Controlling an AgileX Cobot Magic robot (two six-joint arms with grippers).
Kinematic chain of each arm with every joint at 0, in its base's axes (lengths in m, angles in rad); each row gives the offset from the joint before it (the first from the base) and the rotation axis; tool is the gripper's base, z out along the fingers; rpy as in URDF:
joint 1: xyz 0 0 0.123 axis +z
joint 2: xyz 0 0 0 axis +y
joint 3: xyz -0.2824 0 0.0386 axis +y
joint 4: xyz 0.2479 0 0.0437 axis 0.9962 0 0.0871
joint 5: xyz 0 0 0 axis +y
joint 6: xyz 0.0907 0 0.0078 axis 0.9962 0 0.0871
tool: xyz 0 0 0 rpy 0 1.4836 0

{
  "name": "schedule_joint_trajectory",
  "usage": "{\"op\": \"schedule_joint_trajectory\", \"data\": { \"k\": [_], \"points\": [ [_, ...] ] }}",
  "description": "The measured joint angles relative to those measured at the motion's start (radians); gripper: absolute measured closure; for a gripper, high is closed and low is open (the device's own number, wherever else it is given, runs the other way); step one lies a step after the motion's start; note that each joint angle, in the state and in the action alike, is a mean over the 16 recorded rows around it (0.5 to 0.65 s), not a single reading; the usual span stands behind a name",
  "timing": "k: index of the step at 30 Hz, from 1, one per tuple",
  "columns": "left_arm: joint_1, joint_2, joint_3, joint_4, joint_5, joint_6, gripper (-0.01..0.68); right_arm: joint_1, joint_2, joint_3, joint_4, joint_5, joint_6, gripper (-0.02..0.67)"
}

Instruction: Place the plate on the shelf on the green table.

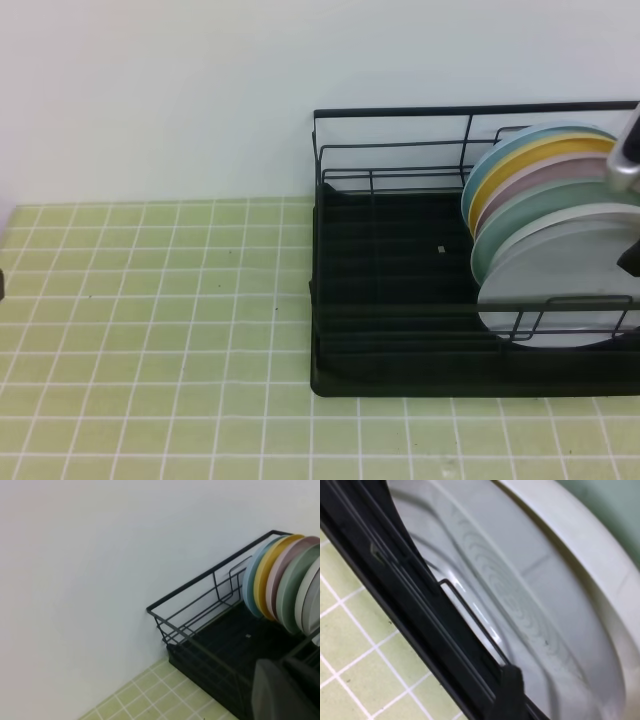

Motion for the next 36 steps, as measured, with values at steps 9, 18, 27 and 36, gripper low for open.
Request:
{"op": "schedule_joint_trajectory", "data": {
  "k": [9, 18, 27, 36],
  "points": [
    [0.000, 0.000, 0.000, 0.003, 0.011, 0.000, 0.675, 0.000, -0.042, 0.000, 0.024, 0.025, 0.000, 0.078],
    [0.000, 0.000, 0.000, 0.012, 0.007, 0.000, 0.675, 0.000, -0.118, 0.000, 0.052, 0.081, 0.014, 0.080],
    [0.000, 0.000, 0.000, 0.029, 0.006, -0.003, 0.675, 0.000, -0.239, 0.000, 0.060, 0.115, 0.164, 0.190],
    [0.000, 0.000, 0.000, 0.043, 0.008, -0.033, 0.675, 0.000, -0.477, 0.022, 0.088, 0.132, 0.399, 0.462]
  ]
}}
